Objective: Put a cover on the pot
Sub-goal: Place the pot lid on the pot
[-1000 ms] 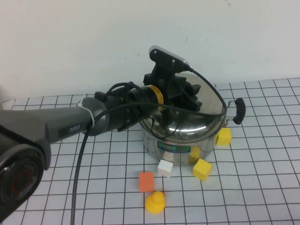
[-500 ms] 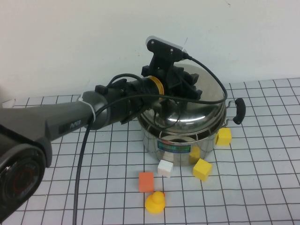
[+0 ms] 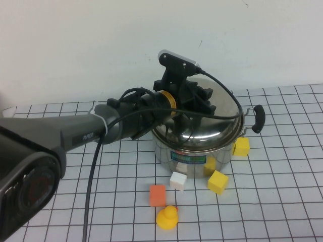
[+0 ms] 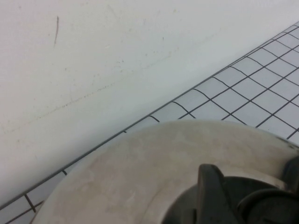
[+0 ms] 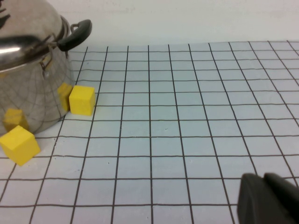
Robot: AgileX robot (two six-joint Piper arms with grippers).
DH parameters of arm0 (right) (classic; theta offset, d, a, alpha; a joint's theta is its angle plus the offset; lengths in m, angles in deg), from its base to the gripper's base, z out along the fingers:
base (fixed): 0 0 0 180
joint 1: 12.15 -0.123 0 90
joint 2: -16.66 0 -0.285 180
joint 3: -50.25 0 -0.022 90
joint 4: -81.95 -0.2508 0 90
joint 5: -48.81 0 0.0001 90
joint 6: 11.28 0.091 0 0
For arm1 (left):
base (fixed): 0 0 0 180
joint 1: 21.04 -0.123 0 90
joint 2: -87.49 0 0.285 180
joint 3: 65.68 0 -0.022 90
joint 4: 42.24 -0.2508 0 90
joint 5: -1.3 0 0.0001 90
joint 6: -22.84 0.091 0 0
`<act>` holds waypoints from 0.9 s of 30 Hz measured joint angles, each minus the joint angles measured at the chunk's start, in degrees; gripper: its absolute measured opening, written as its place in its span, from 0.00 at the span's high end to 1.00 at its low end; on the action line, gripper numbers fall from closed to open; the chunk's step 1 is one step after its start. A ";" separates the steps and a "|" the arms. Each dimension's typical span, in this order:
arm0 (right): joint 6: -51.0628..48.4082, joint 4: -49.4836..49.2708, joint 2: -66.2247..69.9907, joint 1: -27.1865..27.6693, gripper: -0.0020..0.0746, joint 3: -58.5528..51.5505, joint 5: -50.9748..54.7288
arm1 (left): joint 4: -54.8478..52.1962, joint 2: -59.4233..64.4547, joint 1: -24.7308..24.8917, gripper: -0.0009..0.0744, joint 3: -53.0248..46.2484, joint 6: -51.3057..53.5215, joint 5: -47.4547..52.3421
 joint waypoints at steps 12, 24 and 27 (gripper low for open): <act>0.00 0.00 0.00 0.00 0.96 0.00 0.00 | -0.36 0.00 -0.10 0.57 0.00 -6.24 0.50; 0.00 0.00 0.00 0.00 0.96 0.00 0.00 | -5.50 0.00 -0.10 0.57 0.22 -5.30 0.61; 0.00 0.00 0.00 0.00 0.96 0.00 0.00 | -5.74 0.00 -0.10 0.57 0.22 -4.44 0.24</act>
